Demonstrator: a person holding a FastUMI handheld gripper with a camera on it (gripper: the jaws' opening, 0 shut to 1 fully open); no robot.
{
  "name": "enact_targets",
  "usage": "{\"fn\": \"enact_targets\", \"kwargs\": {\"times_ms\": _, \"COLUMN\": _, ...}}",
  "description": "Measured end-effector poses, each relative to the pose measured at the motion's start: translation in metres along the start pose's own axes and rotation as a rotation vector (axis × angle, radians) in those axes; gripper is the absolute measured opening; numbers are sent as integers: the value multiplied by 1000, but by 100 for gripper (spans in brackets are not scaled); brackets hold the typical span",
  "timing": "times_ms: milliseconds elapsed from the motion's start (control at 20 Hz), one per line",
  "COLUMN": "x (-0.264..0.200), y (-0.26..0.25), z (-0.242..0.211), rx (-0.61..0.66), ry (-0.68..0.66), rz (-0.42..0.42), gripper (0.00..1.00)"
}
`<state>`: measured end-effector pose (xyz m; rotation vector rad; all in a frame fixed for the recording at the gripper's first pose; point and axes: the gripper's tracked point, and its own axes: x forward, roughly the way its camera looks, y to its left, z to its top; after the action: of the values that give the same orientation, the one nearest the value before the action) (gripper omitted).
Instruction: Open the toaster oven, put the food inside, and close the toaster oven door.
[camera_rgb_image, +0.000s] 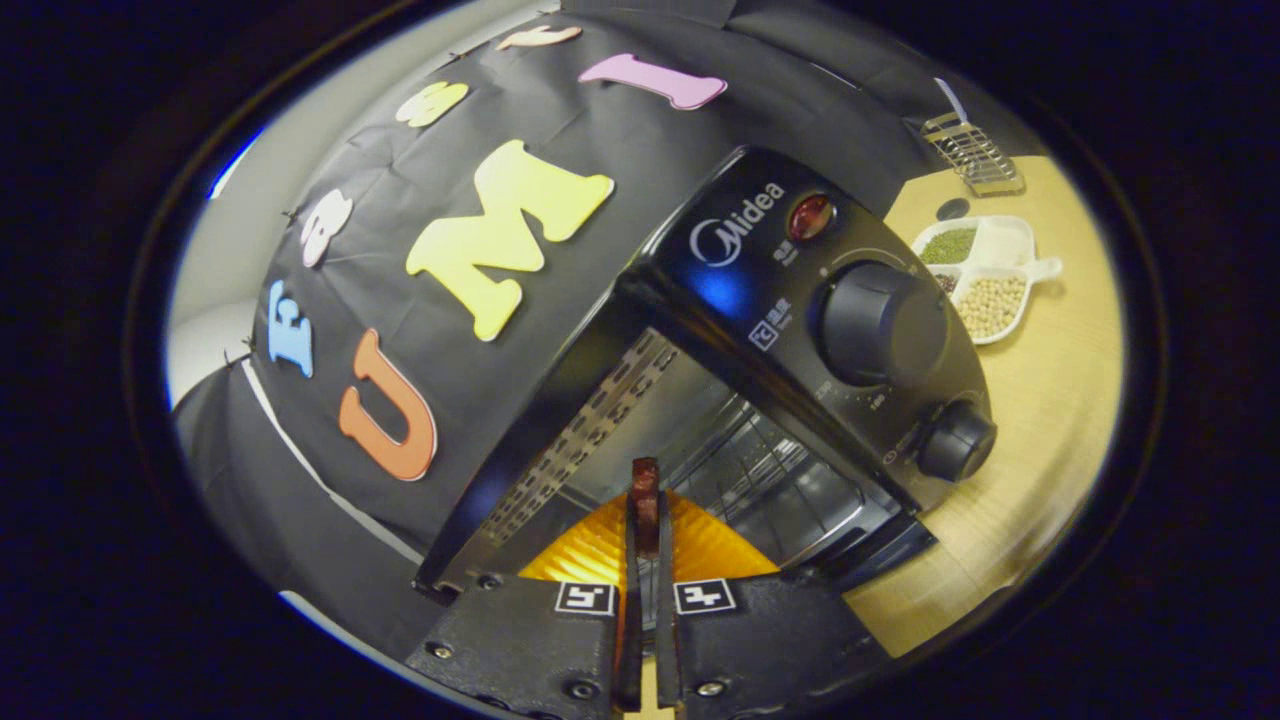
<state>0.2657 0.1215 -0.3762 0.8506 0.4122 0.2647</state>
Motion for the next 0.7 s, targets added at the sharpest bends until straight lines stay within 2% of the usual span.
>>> {"fn": "enact_targets", "kwargs": {"times_ms": 200, "x": 5, "y": -17, "z": -1, "rx": -92, "ry": -11, "rz": -85, "gripper": 15}}
{"fn": "enact_targets", "kwargs": {"times_ms": 350, "x": -5, "y": -34, "z": 1, "rx": -203, "ry": -32, "rz": -218, "gripper": 45}}
{"fn": "enact_targets", "kwargs": {"times_ms": 500, "x": -13, "y": -20, "z": 11, "rx": -334, "ry": -70, "rz": -215, "gripper": 77}}
{"fn": "enact_targets", "kwargs": {"times_ms": 600, "x": -28, "y": -14, "z": 12, "rx": -468, "ry": -79, "rz": -231, "gripper": 92}}
{"fn": "enact_targets", "kwargs": {"times_ms": 700, "x": -51, "y": -8, "z": 16, "rx": -561, "ry": -116, "rz": -239, "gripper": 95}}
